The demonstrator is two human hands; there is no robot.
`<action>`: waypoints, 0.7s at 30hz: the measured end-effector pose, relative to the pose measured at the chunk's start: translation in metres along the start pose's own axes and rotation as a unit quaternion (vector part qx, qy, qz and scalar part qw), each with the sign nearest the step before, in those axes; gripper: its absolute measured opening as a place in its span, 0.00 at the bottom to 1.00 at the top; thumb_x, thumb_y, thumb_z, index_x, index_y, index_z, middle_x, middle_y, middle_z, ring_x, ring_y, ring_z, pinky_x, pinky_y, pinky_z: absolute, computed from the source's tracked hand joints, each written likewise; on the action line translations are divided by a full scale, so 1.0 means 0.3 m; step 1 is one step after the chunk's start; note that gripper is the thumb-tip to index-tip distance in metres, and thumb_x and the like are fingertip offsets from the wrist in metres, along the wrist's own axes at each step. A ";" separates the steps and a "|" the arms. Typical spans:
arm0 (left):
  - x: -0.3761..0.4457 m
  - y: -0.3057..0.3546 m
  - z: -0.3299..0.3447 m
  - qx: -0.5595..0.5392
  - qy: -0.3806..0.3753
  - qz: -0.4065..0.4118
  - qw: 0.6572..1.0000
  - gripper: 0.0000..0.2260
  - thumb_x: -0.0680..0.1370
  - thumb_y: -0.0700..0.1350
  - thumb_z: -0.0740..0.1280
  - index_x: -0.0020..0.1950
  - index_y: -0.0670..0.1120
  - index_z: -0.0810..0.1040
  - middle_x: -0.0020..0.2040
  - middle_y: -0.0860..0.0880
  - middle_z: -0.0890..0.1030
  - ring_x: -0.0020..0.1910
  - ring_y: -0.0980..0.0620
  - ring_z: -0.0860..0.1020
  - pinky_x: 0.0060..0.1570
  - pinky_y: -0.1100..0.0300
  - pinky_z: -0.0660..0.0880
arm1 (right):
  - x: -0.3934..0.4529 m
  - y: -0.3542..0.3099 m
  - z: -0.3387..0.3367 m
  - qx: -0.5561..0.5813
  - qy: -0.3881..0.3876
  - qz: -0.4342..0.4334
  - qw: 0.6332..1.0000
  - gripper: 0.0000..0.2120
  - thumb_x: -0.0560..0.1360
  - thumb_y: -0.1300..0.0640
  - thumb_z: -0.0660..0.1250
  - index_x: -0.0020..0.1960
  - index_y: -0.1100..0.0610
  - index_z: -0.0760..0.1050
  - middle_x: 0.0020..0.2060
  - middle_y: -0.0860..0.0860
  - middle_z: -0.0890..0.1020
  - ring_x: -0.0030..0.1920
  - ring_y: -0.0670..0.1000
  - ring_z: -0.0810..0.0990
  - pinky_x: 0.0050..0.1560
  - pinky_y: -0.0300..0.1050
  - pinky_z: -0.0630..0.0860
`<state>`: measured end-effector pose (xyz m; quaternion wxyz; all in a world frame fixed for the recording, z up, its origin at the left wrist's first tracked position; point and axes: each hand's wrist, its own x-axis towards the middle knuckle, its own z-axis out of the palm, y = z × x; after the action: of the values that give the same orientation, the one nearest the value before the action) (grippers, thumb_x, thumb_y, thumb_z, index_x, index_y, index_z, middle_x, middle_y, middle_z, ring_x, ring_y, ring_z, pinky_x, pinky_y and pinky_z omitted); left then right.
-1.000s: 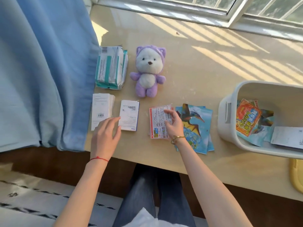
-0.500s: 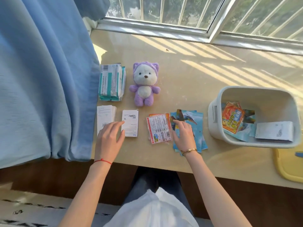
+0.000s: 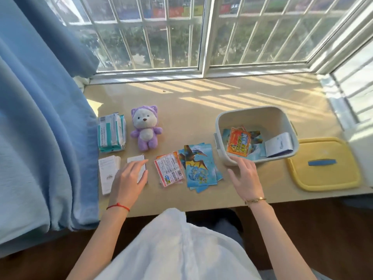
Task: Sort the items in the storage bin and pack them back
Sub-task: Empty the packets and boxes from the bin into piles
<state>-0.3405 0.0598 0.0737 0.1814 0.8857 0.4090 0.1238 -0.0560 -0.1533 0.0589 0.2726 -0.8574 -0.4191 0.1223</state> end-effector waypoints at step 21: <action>0.181 0.914 0.439 -0.019 0.044 -0.042 0.998 0.14 0.76 0.43 0.70 0.61 0.48 0.78 0.53 0.50 0.81 0.52 0.49 0.79 0.50 0.53 0.78 | 0.335 0.709 -0.506 -0.024 -0.116 -0.053 0.992 0.18 0.76 0.60 0.67 0.66 0.56 0.73 0.58 0.55 0.77 0.60 0.55 0.71 0.63 0.46 0.67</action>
<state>-0.0711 -0.0919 0.0745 0.1852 0.8579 0.4510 0.1625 0.2112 -0.2362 0.0643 0.2073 -0.8204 -0.4954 0.1965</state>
